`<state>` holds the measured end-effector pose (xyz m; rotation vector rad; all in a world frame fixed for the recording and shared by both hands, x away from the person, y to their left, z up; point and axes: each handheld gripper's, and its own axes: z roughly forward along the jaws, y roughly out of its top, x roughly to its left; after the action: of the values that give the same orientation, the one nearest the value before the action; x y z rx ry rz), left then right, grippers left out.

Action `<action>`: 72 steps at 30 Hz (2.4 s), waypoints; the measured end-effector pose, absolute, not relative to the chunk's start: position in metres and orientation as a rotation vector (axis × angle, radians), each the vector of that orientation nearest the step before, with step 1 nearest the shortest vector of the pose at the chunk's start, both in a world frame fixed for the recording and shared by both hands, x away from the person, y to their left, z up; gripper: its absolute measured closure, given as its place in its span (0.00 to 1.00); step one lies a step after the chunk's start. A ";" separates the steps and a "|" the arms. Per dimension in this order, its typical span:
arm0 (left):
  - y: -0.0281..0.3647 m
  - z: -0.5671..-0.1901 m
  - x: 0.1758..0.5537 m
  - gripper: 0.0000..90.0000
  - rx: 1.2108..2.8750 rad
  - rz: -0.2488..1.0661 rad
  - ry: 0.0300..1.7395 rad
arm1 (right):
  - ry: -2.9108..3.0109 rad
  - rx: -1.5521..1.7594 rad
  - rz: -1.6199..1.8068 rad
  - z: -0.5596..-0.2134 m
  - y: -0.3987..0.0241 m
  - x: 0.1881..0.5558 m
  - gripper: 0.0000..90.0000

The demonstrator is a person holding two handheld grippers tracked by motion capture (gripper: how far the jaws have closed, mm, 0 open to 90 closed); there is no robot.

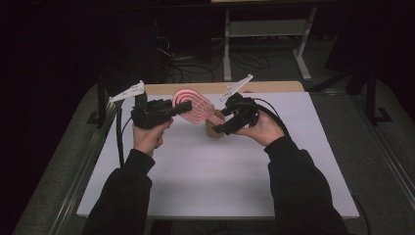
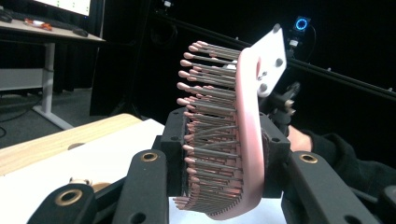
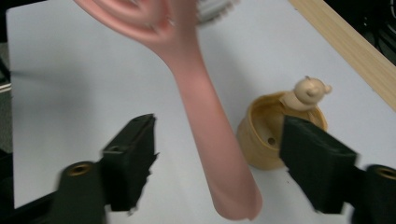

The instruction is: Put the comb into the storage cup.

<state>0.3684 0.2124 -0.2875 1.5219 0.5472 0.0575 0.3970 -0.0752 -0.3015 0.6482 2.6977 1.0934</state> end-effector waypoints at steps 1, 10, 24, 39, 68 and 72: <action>0.212 -0.287 0.368 0.70 1.522 0.057 0.547 | 2.698 0.648 1.093 -0.301 -0.075 0.397 0.24; 0.213 -0.275 0.370 0.70 1.533 0.090 0.534 | 2.652 0.755 1.085 -0.310 -0.093 0.397 0.00; 0.211 -0.255 0.372 0.70 1.546 0.131 0.523 | 2.596 0.864 1.102 -0.321 -0.139 0.388 0.00; 0.204 -0.235 0.383 0.70 1.576 0.199 0.494 | 2.514 0.919 1.123 -0.349 -0.176 0.370 0.00; 0.204 -0.241 0.424 0.70 1.571 0.287 0.545 | 2.400 1.081 1.231 -0.392 -0.239 0.338 0.00; 0.204 -0.244 0.427 0.70 1.576 0.286 0.553 | 2.373 1.074 1.246 -0.394 -0.243 0.334 0.00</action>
<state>0.4270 0.2036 -0.2435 1.5757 0.5532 0.2855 0.3340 -0.2426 -0.3943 1.0744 2.3734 1.2462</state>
